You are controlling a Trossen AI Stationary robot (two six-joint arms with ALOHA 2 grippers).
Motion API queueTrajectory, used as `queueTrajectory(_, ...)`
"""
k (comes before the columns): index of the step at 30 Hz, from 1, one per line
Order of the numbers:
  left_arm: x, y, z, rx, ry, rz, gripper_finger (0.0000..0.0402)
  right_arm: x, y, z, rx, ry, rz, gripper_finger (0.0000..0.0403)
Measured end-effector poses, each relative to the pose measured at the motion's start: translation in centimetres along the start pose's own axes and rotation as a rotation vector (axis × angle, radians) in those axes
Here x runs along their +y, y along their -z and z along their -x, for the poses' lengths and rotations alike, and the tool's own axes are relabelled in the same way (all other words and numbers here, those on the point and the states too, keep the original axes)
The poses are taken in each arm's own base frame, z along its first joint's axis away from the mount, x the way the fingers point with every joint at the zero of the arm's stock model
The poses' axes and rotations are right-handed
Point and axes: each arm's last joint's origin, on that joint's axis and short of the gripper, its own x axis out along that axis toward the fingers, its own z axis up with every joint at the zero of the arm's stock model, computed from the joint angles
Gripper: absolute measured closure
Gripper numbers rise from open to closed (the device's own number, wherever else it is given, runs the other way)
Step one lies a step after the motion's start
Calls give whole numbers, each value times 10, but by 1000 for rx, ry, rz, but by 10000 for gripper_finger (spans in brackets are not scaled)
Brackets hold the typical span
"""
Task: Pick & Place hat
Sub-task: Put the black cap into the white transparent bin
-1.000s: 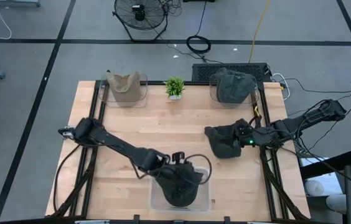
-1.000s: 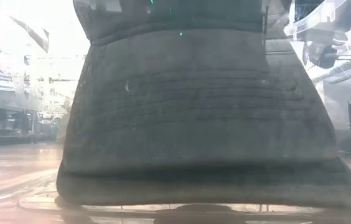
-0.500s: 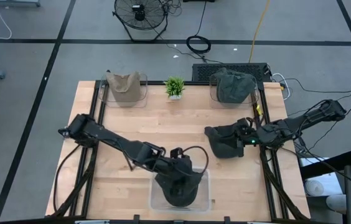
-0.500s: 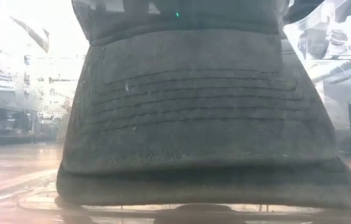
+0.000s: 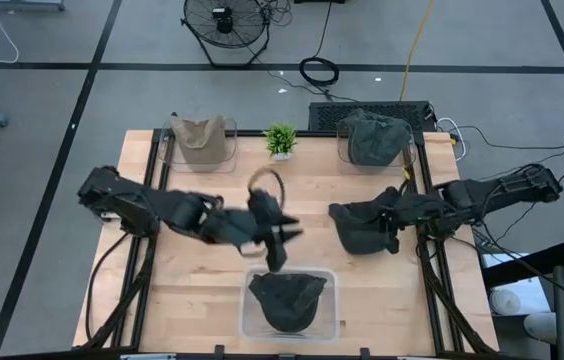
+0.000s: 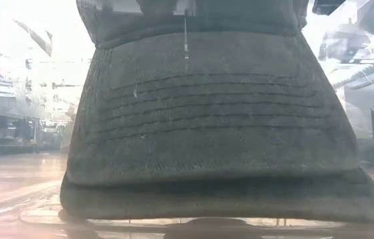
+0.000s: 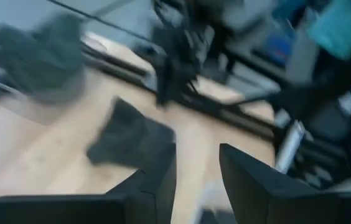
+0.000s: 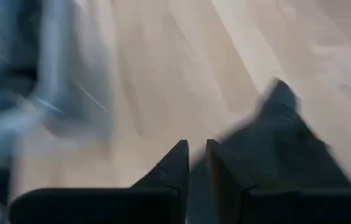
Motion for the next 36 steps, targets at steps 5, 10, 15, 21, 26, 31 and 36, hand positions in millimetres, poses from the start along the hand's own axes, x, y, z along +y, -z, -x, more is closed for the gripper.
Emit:
queueTrajectory(5,30,-34,10,-101,-5,28,270,-13,-2,-23,175,77,98,312)
queueTrajectory(10,72,-46,3,44,61,-9,270,-28,-8,-52,278,158,63,253)
queueTrajectory(15,99,-45,-1,175,63,-45,270,-41,-9,-75,357,213,91,224)
queueTrajectory(21,113,-45,-2,245,109,-181,270,-51,-8,-92,433,249,109,223)
queueTrajectory(26,126,-45,-2,303,144,-216,270,-54,-4,-104,493,250,91,228)
queueTrajectory(31,133,-43,-1,349,169,-249,270,-57,1,-112,523,286,6,230)
queueTrajectory(36,136,-39,1,400,170,-275,270,-61,11,-118,532,300,-118,240)
